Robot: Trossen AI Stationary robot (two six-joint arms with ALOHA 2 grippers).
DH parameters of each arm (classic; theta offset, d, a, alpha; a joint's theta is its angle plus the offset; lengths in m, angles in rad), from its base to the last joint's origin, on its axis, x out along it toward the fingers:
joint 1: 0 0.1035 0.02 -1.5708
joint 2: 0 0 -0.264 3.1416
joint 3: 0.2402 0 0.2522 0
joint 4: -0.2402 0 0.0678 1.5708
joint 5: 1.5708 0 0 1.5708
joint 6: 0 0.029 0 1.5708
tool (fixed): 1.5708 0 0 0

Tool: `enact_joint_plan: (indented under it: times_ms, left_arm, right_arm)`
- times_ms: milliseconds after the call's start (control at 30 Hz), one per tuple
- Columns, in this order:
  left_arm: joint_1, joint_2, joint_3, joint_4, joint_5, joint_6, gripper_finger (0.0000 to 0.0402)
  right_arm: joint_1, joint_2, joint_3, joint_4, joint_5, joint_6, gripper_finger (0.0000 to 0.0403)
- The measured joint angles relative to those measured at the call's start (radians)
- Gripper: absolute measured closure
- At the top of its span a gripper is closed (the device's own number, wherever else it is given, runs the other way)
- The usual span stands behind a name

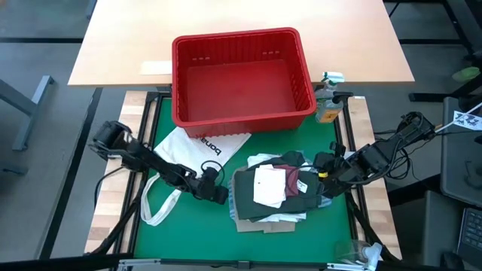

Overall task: Fold Laundry from Bin
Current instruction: Put the folded clothes into the red bin

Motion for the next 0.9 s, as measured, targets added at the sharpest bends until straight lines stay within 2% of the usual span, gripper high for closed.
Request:
enact_joint_plan:
  times_ms: [200, 500, 767, 900]
  left_arm:
    - [0.001, 0.076, 0.001, 0.100, -0.001, -0.031, 0.0214]
    - [0.028, 0.079, 0.001, 0.126, 0.014, -0.036, 0.0214]
    - [0.035, 0.083, 0.001, 0.154, -0.058, -0.035, 0.0214]
    - [0.056, 0.083, 0.001, 0.155, -0.049, -0.028, 0.0214]
  right_arm:
    - [0.000, 0.001, 0.000, 0.000, 0.000, 0.000, 0.0262]
    - [0.000, 0.001, 0.000, 0.001, 0.000, 0.000, 0.0262]
    - [0.000, 0.001, 0.000, 0.001, 0.000, 0.000, 0.0262]
    - [0.000, 0.001, 0.000, 0.002, 0.000, 0.000, 0.0262]
